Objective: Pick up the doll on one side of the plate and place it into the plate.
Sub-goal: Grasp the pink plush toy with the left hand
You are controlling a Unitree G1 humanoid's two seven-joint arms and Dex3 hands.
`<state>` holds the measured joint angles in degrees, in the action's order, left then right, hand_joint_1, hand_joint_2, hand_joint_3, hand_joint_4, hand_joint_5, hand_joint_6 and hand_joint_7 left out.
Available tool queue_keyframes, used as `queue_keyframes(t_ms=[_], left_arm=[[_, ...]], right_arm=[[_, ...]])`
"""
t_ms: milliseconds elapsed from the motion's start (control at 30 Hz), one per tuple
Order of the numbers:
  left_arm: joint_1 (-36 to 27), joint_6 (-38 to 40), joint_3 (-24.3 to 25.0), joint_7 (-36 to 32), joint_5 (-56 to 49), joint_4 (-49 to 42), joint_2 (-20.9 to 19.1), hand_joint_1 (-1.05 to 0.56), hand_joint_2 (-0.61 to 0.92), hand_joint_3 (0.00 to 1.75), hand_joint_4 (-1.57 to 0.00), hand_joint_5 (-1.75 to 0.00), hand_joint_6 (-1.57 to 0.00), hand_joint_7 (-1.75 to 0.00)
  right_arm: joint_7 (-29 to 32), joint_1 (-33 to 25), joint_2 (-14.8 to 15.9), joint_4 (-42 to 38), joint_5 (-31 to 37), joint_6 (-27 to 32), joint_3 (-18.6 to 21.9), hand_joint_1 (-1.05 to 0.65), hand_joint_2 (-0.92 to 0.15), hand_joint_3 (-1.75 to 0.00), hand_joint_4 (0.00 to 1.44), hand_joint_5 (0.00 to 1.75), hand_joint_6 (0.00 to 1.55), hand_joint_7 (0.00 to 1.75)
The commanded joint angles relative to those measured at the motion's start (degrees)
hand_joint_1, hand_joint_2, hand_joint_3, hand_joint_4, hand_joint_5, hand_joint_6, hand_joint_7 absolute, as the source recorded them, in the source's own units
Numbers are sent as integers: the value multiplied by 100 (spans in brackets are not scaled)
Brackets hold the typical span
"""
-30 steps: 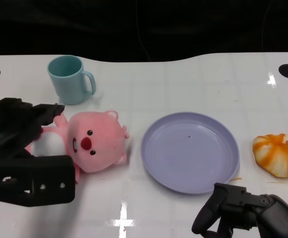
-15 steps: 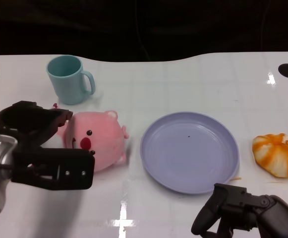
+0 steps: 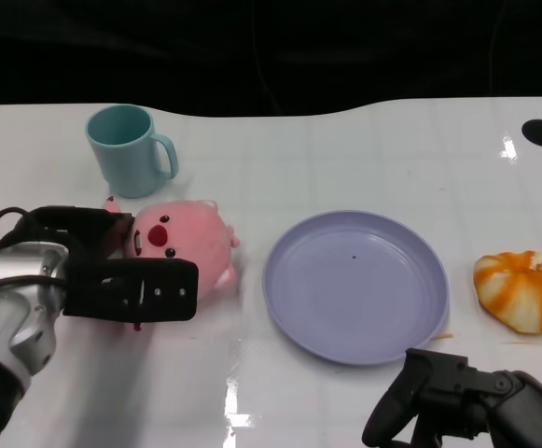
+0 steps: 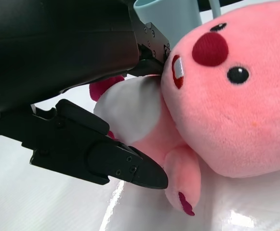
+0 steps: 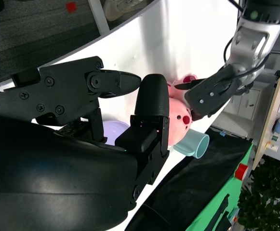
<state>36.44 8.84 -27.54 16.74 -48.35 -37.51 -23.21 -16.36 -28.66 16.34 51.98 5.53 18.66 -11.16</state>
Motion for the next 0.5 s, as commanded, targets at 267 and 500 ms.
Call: queue_keyframes(t_ms=[267, 500], left_arm=[[328, -255, -452, -266, 175, -1674, 552, -66, 91, 1, -22, -7, -35, -1], [247, -560, -363, -758, 504, -2240, 729, -49, 92, 5, -59, -9, -73, -6]], right_arm=[[-27, -135, 75, 179, -90, 82, 75, -28, -92, -31, 69, 156, 61, 127], [-18, -126, 59, 188, -120, 136, 74, -29, -92, -31, 69, 156, 61, 128]])
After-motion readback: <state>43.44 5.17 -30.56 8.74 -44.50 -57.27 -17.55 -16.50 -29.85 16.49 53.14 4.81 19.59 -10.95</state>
